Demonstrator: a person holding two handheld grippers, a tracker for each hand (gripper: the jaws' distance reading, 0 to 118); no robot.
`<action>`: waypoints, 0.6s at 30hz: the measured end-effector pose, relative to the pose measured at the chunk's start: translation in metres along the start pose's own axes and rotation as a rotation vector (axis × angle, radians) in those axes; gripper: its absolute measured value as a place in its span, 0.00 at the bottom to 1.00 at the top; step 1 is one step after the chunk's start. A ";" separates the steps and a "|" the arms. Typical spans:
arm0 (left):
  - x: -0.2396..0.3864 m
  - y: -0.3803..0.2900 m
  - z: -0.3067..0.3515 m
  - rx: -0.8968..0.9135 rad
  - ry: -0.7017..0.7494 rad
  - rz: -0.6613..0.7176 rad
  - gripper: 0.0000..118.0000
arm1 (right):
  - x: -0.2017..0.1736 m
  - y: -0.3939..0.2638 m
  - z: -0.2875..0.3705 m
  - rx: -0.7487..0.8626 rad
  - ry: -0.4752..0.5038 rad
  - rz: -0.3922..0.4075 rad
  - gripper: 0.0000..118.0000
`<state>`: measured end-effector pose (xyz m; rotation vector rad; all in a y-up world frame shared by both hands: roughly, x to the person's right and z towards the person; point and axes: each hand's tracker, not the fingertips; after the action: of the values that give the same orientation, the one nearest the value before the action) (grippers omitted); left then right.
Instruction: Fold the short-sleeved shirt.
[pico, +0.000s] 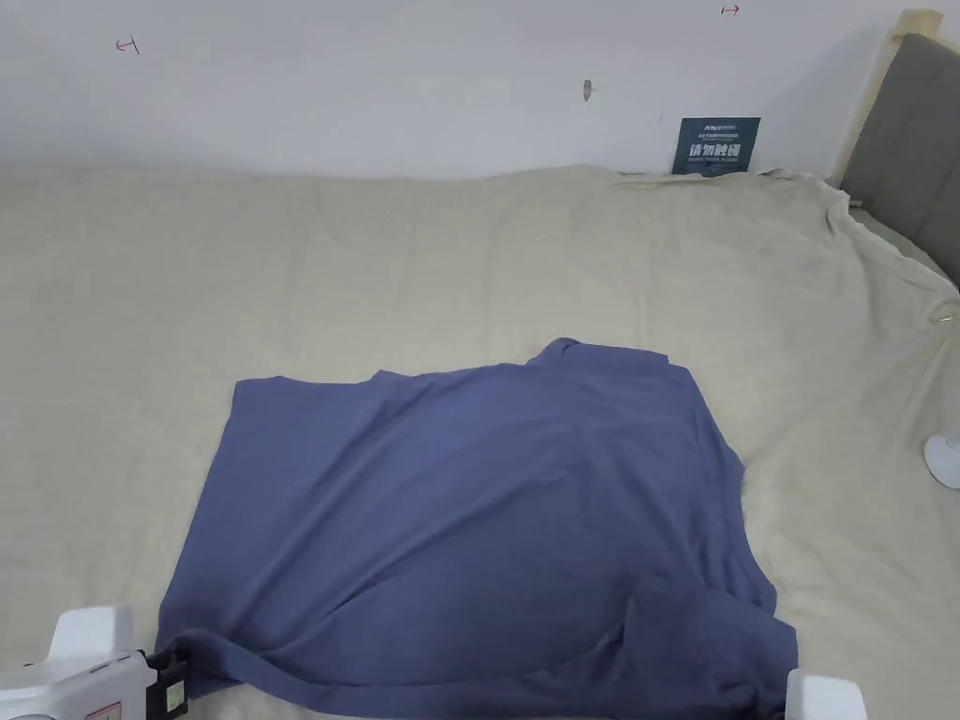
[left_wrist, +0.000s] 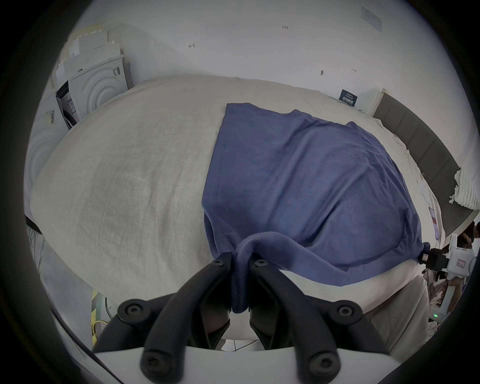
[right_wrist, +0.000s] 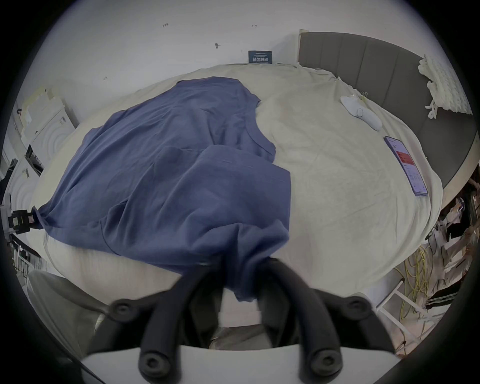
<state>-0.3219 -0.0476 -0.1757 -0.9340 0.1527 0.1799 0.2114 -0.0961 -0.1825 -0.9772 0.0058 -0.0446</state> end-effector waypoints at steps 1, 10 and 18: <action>0.000 0.000 0.000 0.000 0.000 0.003 0.08 | -0.001 -0.001 0.002 0.013 0.000 0.007 0.05; -0.007 0.019 0.006 0.043 -0.021 0.039 0.08 | 0.000 0.037 0.047 0.153 0.043 0.040 0.04; 0.001 0.081 -0.008 0.088 -0.014 0.004 0.08 | -0.010 0.125 0.047 0.231 0.058 0.078 0.04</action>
<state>-0.3392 -0.0067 -0.2436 -0.8452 0.1479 0.1816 0.2066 0.0129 -0.2602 -0.7438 0.0904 -0.0015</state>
